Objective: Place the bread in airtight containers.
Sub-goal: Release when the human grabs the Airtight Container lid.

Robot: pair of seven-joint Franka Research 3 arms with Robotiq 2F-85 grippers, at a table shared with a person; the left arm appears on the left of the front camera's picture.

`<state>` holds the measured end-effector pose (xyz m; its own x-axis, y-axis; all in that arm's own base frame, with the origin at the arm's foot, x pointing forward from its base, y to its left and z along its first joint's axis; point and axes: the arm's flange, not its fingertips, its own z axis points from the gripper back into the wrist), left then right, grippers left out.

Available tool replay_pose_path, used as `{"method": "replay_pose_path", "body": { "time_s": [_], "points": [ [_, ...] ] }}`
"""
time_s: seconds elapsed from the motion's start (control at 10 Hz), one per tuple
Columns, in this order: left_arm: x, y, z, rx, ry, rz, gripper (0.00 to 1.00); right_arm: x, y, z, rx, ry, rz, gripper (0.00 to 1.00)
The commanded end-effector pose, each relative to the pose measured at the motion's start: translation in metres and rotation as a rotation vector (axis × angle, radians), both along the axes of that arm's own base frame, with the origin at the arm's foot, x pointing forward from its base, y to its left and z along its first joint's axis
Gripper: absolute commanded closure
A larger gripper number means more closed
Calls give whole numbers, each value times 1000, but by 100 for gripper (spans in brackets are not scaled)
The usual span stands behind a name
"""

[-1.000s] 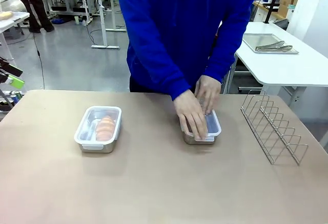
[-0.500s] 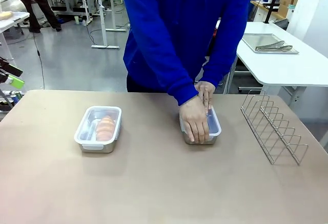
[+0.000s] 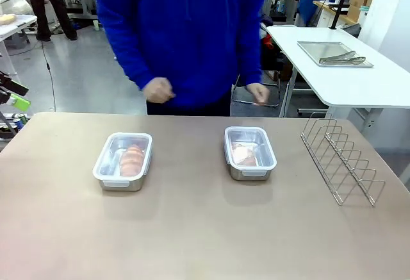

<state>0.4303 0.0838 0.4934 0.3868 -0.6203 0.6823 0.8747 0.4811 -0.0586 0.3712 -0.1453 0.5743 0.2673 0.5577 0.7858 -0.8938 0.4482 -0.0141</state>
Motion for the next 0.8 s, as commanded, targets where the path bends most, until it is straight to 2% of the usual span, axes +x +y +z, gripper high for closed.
{"method": "replay_pose_path", "body": {
  "time_s": [0.0,0.7],
  "points": [
    [-1,1,1,-5,-11,-21,0,1,1,2,1,2,1,0],
    [-1,1,1,-5,-11,-21,0,1,1,2,1,2,1,0]
  ]
}}
